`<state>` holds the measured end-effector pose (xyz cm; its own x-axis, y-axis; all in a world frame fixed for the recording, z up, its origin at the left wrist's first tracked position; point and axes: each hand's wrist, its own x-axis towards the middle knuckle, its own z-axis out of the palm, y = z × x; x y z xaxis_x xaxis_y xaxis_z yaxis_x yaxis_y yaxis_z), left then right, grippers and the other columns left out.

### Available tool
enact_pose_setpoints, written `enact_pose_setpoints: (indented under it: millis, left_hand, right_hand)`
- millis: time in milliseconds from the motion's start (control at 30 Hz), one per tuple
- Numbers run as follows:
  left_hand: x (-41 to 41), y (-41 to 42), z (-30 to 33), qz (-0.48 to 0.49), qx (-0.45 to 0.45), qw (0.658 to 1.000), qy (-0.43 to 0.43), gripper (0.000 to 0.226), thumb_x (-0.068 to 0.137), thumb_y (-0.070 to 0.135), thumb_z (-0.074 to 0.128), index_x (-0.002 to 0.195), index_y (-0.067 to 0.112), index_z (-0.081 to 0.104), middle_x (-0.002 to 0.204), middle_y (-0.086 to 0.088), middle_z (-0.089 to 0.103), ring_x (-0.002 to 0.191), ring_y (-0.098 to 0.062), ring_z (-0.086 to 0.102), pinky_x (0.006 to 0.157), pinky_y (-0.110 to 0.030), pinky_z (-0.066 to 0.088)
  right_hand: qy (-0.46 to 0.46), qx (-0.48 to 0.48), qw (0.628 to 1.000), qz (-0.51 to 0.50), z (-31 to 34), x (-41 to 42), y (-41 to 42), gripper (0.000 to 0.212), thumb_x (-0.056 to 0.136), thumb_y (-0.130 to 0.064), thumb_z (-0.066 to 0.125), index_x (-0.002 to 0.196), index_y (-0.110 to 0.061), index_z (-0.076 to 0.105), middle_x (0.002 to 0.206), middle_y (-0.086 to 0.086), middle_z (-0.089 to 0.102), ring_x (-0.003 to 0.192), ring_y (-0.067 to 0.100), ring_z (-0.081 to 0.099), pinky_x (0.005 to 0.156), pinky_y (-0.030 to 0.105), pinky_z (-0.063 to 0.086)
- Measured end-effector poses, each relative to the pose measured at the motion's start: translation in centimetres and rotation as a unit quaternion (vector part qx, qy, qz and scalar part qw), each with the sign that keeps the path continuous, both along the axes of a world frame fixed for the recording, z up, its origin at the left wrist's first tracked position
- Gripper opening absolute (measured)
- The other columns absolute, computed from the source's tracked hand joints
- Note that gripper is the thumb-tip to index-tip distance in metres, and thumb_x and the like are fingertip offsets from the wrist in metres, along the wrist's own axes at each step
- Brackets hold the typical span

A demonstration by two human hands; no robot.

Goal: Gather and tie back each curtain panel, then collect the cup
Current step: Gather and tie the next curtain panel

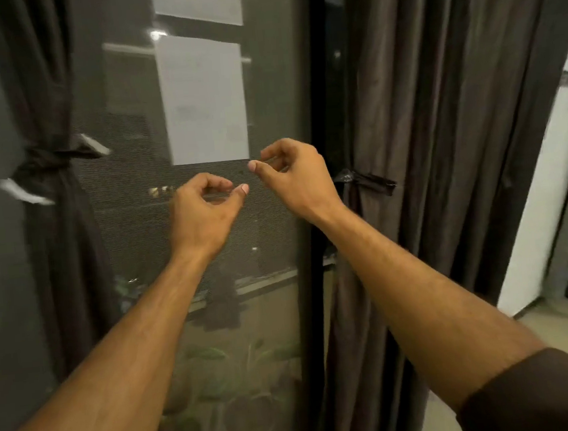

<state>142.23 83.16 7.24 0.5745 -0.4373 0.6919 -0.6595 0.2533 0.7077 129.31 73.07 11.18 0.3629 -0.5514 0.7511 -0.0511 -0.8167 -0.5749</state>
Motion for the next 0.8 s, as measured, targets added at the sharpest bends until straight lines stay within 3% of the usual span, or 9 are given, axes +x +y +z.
enact_pose_setpoints:
  millis: [67, 133, 267, 367, 500, 567, 633, 733, 800]
  left_hand:
    - [-3.2, -4.5, 0.2, -0.008, 0.001, 1.000, -0.018, 0.025, 0.084, 0.040, 0.082, 0.095, 0.019, 0.073, 0.088, 0.010, 0.074, 0.076, 0.004, 0.068, 0.075, -0.033, 0.061]
    - [-6.1, -8.7, 0.6, -0.019, 0.009, 1.000, -0.023, 0.026, 0.084, 0.039, 0.083, 0.096, 0.019, 0.074, 0.088, 0.006, 0.075, 0.079, 0.001, 0.069, 0.074, -0.029, 0.058]
    - [-10.4, -16.0, 1.5, -0.025, 0.014, 0.999, -0.023, 0.024, 0.082, 0.036, 0.084, 0.094, 0.018, 0.074, 0.085, 0.003, 0.075, 0.078, -0.006, 0.070, 0.071, -0.024, 0.055]
    - [-11.9, -20.3, 2.3, -0.023, 0.032, 0.999, -0.022, 0.023, 0.082, 0.034, 0.085, 0.095, 0.019, 0.073, 0.089, 0.001, 0.075, 0.085, -0.012, 0.072, 0.080, -0.030, 0.059]
    - [-12.3, -25.3, 3.2, -0.017, 0.065, 0.998, -0.014, 0.029, 0.082, 0.032, 0.085, 0.103, 0.017, 0.072, 0.102, -0.003, 0.074, 0.101, -0.019, 0.071, 0.095, -0.042, 0.058]
    - [-12.2, -27.6, 3.4, 0.001, 0.075, 0.997, -0.017, 0.043, 0.082, 0.033, 0.084, 0.118, 0.016, 0.068, 0.121, -0.005, 0.070, 0.116, -0.020, 0.065, 0.102, -0.037, 0.053]
    - [-12.0, -29.3, 3.3, 0.015, 0.085, 0.996, -0.014, 0.070, 0.081, 0.039, 0.085, 0.139, 0.016, 0.054, 0.143, -0.007, 0.056, 0.130, -0.022, 0.055, 0.103, -0.031, 0.046]
    - [-11.9, -31.8, 3.2, 0.011, 0.090, 0.996, 0.002, 0.108, 0.073, 0.052, 0.087, 0.157, 0.019, 0.028, 0.160, -0.007, 0.035, 0.142, -0.027, 0.043, 0.112, -0.041, 0.042]
    - [-11.8, -33.2, 3.6, -0.005, 0.078, 0.997, 0.010, 0.119, 0.069, 0.057, 0.088, 0.160, 0.021, 0.019, 0.164, -0.007, 0.031, 0.146, -0.028, 0.038, 0.115, -0.045, 0.039]
  right_hand:
    - [0.006, -0.011, 1.000, -0.026, -0.3, -4.1, -4.3, 0.033, 0.089, -0.046, 0.076, 0.108, -0.020, 0.071, 0.082, -0.014, 0.067, 0.072, -0.002, 0.062, 0.070, 0.020, 0.050]
    - [0.013, -0.012, 0.999, -0.039, -0.3, -7.6, -8.1, 0.036, 0.089, -0.047, 0.076, 0.112, -0.020, 0.070, 0.082, -0.014, 0.068, 0.072, -0.001, 0.063, 0.073, 0.023, 0.054]
    - [0.009, -0.008, 0.999, -0.052, 0.2, -13.3, -14.7, 0.035, 0.089, -0.046, 0.076, 0.113, -0.021, 0.069, 0.085, -0.013, 0.070, 0.076, -0.003, 0.067, 0.070, 0.017, 0.052]
    - [0.009, 0.011, 0.998, -0.054, 0.4, -16.2, -18.7, 0.038, 0.090, -0.046, 0.075, 0.117, -0.020, 0.068, 0.095, -0.011, 0.071, 0.089, 0.000, 0.067, 0.081, 0.022, 0.055]
    - [-0.002, 0.035, 0.998, -0.058, 0.2, -18.6, -23.5, 0.040, 0.090, -0.044, 0.076, 0.121, -0.020, 0.066, 0.104, -0.011, 0.070, 0.094, 0.000, 0.066, 0.085, 0.021, 0.055]
    - [-0.011, 0.044, 0.997, -0.059, 0.1, -19.2, -25.9, 0.041, 0.091, -0.044, 0.076, 0.123, -0.021, 0.064, 0.109, -0.011, 0.068, 0.097, 0.001, 0.066, 0.089, 0.024, 0.057]
    - [-0.017, 0.046, 0.996, -0.071, -0.2, -19.5, -28.0, 0.047, 0.090, -0.044, 0.076, 0.128, -0.021, 0.062, 0.118, -0.010, 0.066, 0.104, 0.004, 0.064, 0.094, 0.026, 0.056]
    - [-0.020, 0.030, 0.994, -0.100, -0.2, -19.1, -31.1, 0.058, 0.090, -0.045, 0.076, 0.138, -0.022, 0.054, 0.138, -0.005, 0.056, 0.121, 0.006, 0.053, 0.098, 0.023, 0.047]
    - [-0.028, 0.020, 0.991, -0.126, 0.3, -18.6, -33.0, 0.067, 0.088, -0.046, 0.077, 0.144, -0.022, 0.047, 0.147, -0.002, 0.045, 0.133, 0.012, 0.046, 0.105, 0.029, 0.045]
